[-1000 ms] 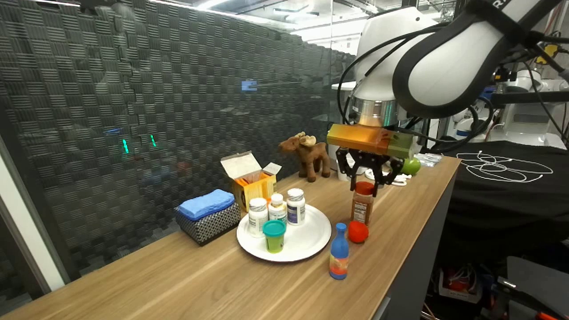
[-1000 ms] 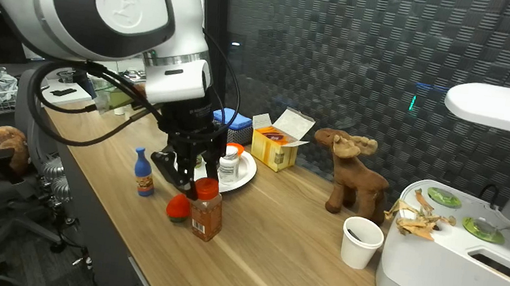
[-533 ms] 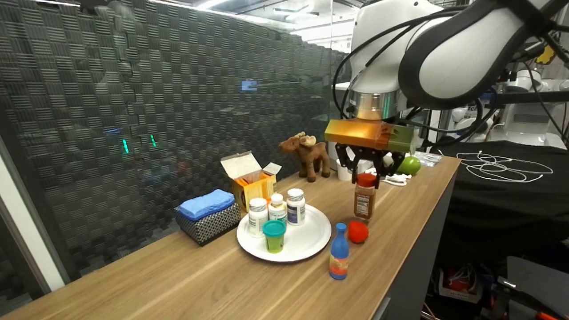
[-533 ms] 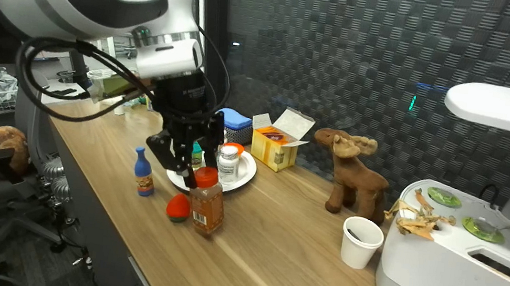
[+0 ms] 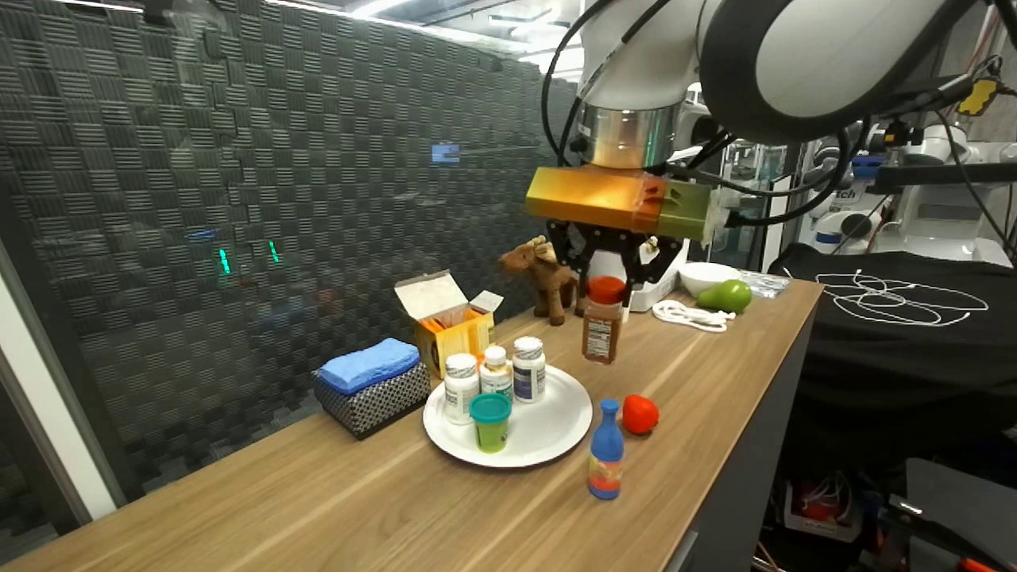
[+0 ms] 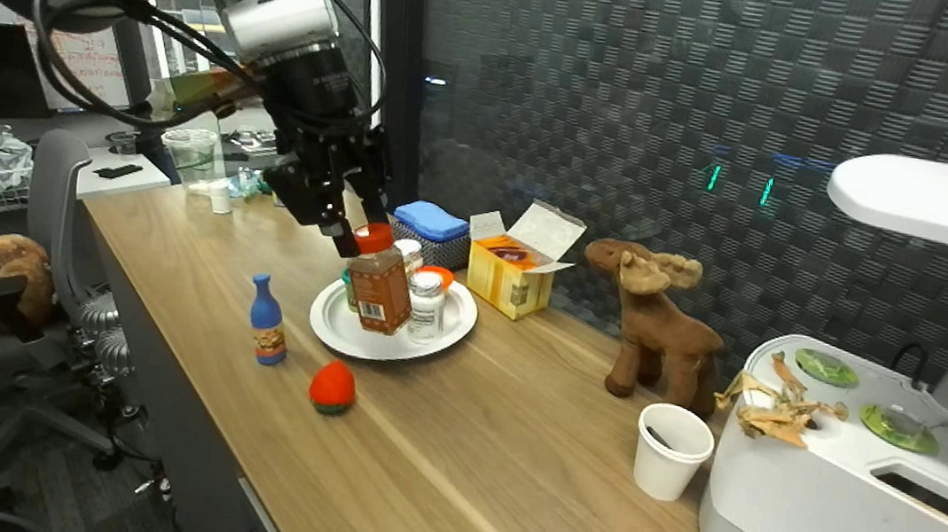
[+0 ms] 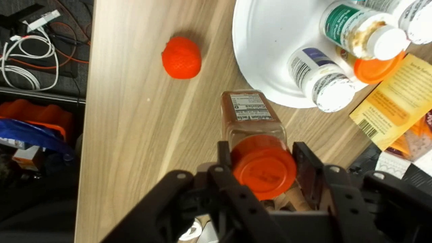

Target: Pick up all the objects surrounding the white plate and arrange them on the plate

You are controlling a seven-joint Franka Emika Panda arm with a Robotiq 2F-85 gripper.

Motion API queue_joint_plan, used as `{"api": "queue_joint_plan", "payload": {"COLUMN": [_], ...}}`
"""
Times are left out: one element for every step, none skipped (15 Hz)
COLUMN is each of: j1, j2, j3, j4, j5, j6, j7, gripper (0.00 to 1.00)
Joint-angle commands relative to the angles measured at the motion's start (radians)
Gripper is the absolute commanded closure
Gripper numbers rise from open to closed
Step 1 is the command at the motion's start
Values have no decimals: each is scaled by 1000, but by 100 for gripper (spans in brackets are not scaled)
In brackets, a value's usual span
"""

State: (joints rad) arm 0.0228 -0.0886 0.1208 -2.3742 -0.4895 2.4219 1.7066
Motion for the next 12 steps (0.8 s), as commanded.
{"api": "queue_joint_plan", "payload": {"j1": [19, 25, 34, 43, 51, 59, 67, 74, 81, 85, 88, 89], "j2": [89, 113, 139, 160, 184, 203, 220, 237, 251, 266, 279, 289], "j3": [12, 10, 6, 1, -3, -7, -12, -18, -24, -29, -36, -42], "j4": [77, 90, 104, 115, 132, 145, 157, 171, 182, 192, 200, 203], "j5": [-39, -41, -35, -26, -20, -15, -10, -10, -9, 0, 6, 18], "j6": [25, 29, 40, 49, 58, 67, 73, 78, 83, 87, 90, 91], "j7": [-1, -9, -21, -31, -40, -50, -59, -66, -76, -90, -100, -113], "gripper": [76, 76, 76, 76, 76, 76, 76, 76, 76, 76, 76, 76]}}
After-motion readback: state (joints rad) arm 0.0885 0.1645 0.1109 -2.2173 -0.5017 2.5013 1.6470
